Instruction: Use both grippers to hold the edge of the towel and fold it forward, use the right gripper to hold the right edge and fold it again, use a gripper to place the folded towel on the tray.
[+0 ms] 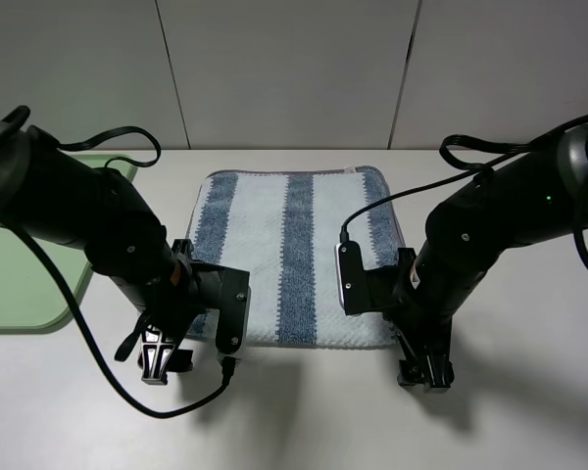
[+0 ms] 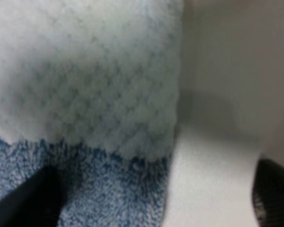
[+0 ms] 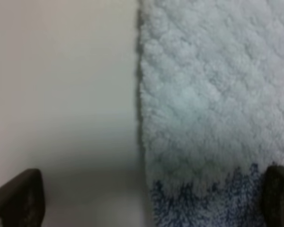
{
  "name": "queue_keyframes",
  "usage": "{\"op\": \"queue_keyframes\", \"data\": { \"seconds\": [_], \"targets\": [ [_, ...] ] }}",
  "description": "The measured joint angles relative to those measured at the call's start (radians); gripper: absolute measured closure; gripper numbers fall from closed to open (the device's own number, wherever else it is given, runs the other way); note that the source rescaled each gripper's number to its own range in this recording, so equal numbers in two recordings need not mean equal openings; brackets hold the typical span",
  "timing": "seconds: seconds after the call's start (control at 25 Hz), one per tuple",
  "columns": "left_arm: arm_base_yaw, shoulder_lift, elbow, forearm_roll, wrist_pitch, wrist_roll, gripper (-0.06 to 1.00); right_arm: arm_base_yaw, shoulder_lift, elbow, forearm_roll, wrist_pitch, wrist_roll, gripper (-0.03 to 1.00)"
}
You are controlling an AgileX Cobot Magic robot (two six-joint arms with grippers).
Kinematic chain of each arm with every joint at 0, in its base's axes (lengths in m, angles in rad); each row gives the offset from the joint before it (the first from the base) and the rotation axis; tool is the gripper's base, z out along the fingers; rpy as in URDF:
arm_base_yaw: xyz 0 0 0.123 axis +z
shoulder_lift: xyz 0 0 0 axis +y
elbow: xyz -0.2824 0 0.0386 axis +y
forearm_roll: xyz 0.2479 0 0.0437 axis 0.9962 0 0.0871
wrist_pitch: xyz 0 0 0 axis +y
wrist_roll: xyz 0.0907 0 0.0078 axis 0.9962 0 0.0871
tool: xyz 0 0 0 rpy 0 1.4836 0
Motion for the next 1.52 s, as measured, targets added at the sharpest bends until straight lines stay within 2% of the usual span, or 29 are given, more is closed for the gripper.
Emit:
{"op": "queue_keyframes", "data": {
  "seconds": [0.16, 0.28, 0.36, 0.52, 0.64, 1.04, 1.2, 1.52],
  "targets": [
    [0.000, 0.005, 0.000, 0.000, -0.003, 0.000, 0.31, 0.000, 0.000, 0.000, 0.002, 0.000, 0.000, -0.03],
    [0.000, 0.006, 0.000, 0.001, -0.009, 0.000, 0.38, 0.000, 0.000, 0.000, 0.003, -0.001, 0.000, -0.02],
    [0.000, 0.006, 0.000, 0.001, -0.011, 0.000, 0.39, 0.001, 0.000, 0.000, 0.008, -0.002, 0.000, 0.05],
    [0.000, 0.007, 0.000, 0.003, -0.012, 0.000, 0.42, 0.003, 0.003, 0.000, 0.012, -0.023, 0.000, 0.31],
    [0.000, 0.008, 0.000, 0.003, -0.013, 0.000, 0.49, 0.003, 0.004, 0.000, 0.012, -0.042, 0.000, 0.48],
    [0.000, 0.014, 0.000, 0.012, -0.030, -0.001, 0.89, 0.003, 0.007, 0.001, 0.011, -0.071, 0.000, 0.80],
    [0.000, 0.014, 0.000, 0.013, -0.033, -0.001, 0.94, 0.003, 0.008, 0.001, 0.007, -0.080, 0.000, 0.97],
    [0.000, 0.014, 0.000, 0.013, -0.034, -0.001, 0.94, 0.003, 0.008, 0.001, 0.006, -0.081, 0.000, 0.97]
  ]
}}
